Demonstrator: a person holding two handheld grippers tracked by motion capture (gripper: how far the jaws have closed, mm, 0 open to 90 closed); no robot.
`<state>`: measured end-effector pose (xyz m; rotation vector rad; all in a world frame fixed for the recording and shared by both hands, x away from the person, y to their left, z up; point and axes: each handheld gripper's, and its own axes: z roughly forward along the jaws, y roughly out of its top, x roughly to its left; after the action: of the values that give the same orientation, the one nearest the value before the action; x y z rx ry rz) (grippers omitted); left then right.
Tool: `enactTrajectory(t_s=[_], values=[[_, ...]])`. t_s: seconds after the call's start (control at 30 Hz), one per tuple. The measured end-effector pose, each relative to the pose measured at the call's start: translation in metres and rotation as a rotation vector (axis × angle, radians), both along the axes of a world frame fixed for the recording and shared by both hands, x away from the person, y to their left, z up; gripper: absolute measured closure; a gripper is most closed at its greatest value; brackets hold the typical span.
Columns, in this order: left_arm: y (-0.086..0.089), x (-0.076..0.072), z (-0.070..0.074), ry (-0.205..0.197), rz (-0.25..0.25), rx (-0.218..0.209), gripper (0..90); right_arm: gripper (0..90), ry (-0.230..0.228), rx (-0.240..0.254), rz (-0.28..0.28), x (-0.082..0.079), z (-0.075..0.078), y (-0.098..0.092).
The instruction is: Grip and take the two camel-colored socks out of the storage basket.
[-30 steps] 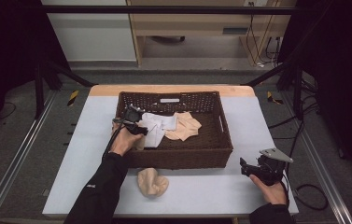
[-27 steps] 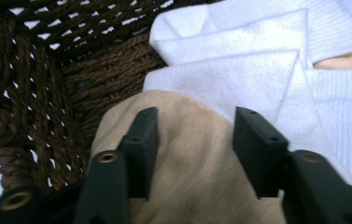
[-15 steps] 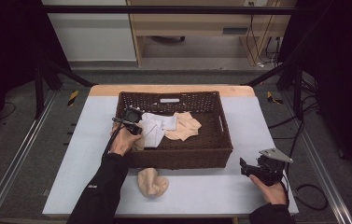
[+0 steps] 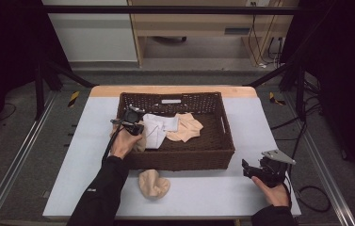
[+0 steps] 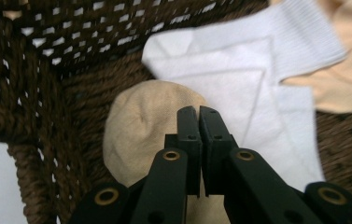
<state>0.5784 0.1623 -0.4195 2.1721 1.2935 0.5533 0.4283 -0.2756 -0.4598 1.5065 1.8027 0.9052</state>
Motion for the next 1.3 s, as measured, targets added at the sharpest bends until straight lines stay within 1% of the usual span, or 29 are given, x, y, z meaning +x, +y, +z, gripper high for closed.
enactTrajectory(t_s=[0.03, 0.07, 0.1, 0.13, 0.17, 0.2, 0.23, 0.27, 0.3, 0.33, 0.37, 0.43, 0.47, 0.5, 0.53, 0.57, 0.6, 0.67, 0.7, 0.8, 0.9, 0.93, 0.97, 1.07, 1.13, 1.17, 1.2, 1.27, 1.3], values=[[0.0, -0.001, 0.001, -0.015, -0.006, -0.016, 87.3, 5.9, 0.0, -0.001, 0.0, 0.0, 0.0, 0.0], [0.0, -0.001, 0.001, -0.015, -0.006, -0.016, 87.4, 5.9, 0.0, -0.001, 0.0, 0.0, 0.0, 0.0], [0.001, -0.003, 0.003, -0.037, -0.014, -0.028, 87.4, 5.9, 0.004, 0.0, -0.002, 0.0, 0.0, 0.0], [0.001, -0.003, 0.005, -0.047, -0.021, -0.036, 87.5, 5.9, 0.004, -0.001, -0.002, 0.0, 0.0, 0.0], [0.002, -0.005, 0.008, -0.076, -0.042, -0.066, 87.5, 6.0, 0.004, 0.0, -0.002, 0.0, 0.0, 0.0], [0.002, -0.006, 0.009, -0.092, -0.05, -0.092, 87.5, 6.0, 0.003, -0.001, -0.002, 0.0, 0.0, 0.0], [0.002, -0.006, 0.009, -0.092, -0.05, -0.092, 87.5, 6.0, 0.003, -0.001, -0.002, 0.0, 0.0, 0.0], [0.003, -0.007, 0.012, -0.12, -0.072, -0.118, 87.6, 6.0, 0.002, -0.001, -0.003, 0.0, 0.0, 0.0], [0.004, -0.008, 0.014, -0.135, -0.075, -0.136, 87.6, 6.0, 0.002, -0.002, -0.003, 0.0, 0.0, 0.0], [0.004, -0.008, 0.014, -0.135, -0.075, -0.136, 87.5, 6.0, 0.004, -0.001, -0.004, 0.0, 0.0, 0.0], [0.005, -0.009, 0.019, -0.164, -0.086, -0.171, 87.6, 6.0, 0.006, 0.0, -0.004, 0.0, 0.0, 0.0], [0.006, -0.011, 0.025, -0.198, -0.087, -0.217, 87.6, 6.0, 0.005, 0.0, -0.004, 0.0, 0.0, 0.0], [0.006, -0.011, 0.025, -0.198, -0.087, -0.217, 87.6, 6.0, 0.005, 0.0, -0.004, 0.0, 0.0, 0.0], [0.005, -0.016, 0.033, -0.244, -0.102, -0.231, 87.6, 6.0, 0.005, 0.0, -0.006, 0.0, 0.0, 0.0], [0.005, -0.016, 0.033, -0.244, -0.102, -0.231, 87.6, 6.0, 0.005, 0.0, -0.006, 0.0, 0.0, 0.0], [0.003, -0.021, 0.043, -0.289, -0.121, -0.253, 87.7, 6.1, 0.005, 0.0, -0.006, 0.0, 0.0, 0.0], [0.003, -0.021, 0.043, -0.289, -0.121, -0.253, 87.7, 6.1, 0.005, 0.0, -0.006, 0.0, 0.0, 0.0], [0.001, -0.028, 0.055, -0.341, -0.138, -0.297, 87.7, 6.1, 0.004, -0.002, -0.006, 0.0, 0.0, 0.0], [0.0, -0.031, 0.061, -0.352, -0.145, -0.323, 87.7, 6.1, 0.002, -0.003, -0.006, 0.0, 0.0, 0.0], [-0.003, -0.043, 0.079, -0.404, -0.173, -0.363, 87.6, 6.1, 0.001, -0.001, -0.007, 0.0, 0.0, 0.0], [-0.004, -0.053, 0.092, -0.43, -0.194, -0.391, 87.6, 6.1, 0.001, 0.0, -0.007, 0.0, 0.0, -0.001], [-0.004, -0.059, 0.098, -0.442, -0.207, -0.4, 87.6, 6.1, 0.002, 0.002, -0.008, 0.0, 0.0, -0.001], [-0.004, -0.059, 0.098, -0.442, -0.207, -0.4, 87.6, 6.1, 0.001, 0.001, -0.008, 0.0, 0.0, -0.001], [-0.004, -0.072, 0.108, -0.475, -0.232, -0.427, 87.6, 6.1, 0.001, 0.005, -0.013, -0.001, 0.0, -0.001], [-0.004, -0.084, 0.116, -0.494, -0.254, -0.455, 87.6, 6.1, 0.001, 0.004, -0.013, -0.001, 0.0, -0.001], [-0.003, -0.088, 0.119, -0.498, -0.265, -0.462, 87.6, 6.1, 0.001, 0.004, -0.014, -0.001, 0.0, -0.002], [-0.003, -0.088, 0.119, -0.498, -0.265, -0.462, 87.6, 6.1, 0.001, 0.004, -0.014, -0.001, 0.0, -0.002], [-0.002, -0.097, 0.125, -0.512, -0.282, -0.483, 87.6, 6.1, -0.002, -0.001, -0.013, -0.001, 0.001, -0.002], [-0.002, -0.108, 0.13, -0.523, -0.302, -0.494, 87.6, 6.1, -0.001, 0.0, -0.014, -0.001, 0.001, -0.002]])
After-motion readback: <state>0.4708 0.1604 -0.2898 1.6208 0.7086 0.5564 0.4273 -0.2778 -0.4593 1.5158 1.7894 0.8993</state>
